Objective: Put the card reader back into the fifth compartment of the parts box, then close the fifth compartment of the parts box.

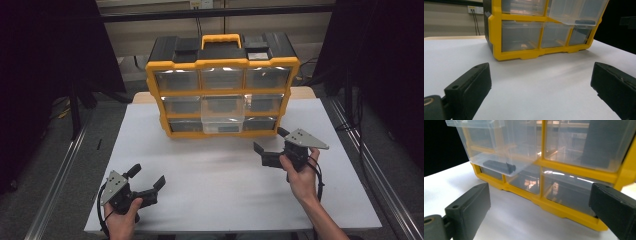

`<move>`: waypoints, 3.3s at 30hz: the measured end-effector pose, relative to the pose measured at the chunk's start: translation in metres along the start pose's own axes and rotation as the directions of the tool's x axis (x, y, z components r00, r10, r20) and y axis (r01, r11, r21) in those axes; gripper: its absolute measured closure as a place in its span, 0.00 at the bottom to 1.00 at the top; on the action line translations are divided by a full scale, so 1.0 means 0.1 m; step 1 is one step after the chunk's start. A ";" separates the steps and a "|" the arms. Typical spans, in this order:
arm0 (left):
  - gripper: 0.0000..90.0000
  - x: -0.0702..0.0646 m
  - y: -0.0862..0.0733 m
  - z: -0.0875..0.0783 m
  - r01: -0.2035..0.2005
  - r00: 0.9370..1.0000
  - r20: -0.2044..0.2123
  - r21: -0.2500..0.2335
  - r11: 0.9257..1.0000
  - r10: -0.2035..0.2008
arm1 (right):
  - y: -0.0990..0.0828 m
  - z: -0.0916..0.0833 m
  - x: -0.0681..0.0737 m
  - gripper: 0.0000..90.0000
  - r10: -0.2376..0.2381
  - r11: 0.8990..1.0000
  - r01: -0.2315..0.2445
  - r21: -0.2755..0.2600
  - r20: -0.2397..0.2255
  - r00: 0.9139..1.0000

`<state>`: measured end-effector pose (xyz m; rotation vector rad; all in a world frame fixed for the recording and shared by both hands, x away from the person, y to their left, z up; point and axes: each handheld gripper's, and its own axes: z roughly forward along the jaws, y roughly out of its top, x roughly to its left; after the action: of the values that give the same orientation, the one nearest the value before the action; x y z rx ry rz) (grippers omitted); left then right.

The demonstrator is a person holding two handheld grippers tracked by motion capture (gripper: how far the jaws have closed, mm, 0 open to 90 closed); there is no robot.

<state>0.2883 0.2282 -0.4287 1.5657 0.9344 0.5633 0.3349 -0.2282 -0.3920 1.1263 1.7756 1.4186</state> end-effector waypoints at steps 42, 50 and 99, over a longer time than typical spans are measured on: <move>0.04 0.02 -0.01 -0.04 -0.008 1.000 -0.002 0.010 1.000 0.008 | -0.58 -0.88 -0.24 0.05 0.090 0.996 -0.090 -0.009 0.161 0.983; 0.04 -0.01 -0.02 -0.04 -0.004 1.000 -0.003 0.011 1.000 0.004 | -0.61 -0.92 -0.25 0.04 0.085 0.996 -0.086 0.000 0.151 0.985; 0.04 -0.03 -0.01 -0.01 -0.011 1.000 0.004 0.019 1.000 0.011 | -0.38 -0.52 0.14 0.01 0.014 1.000 -0.013 0.009 -0.197 0.980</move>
<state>0.2860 0.2262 -0.4292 1.5889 0.9308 0.5609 0.2743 -0.2423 -0.4152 1.0331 1.9139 1.5794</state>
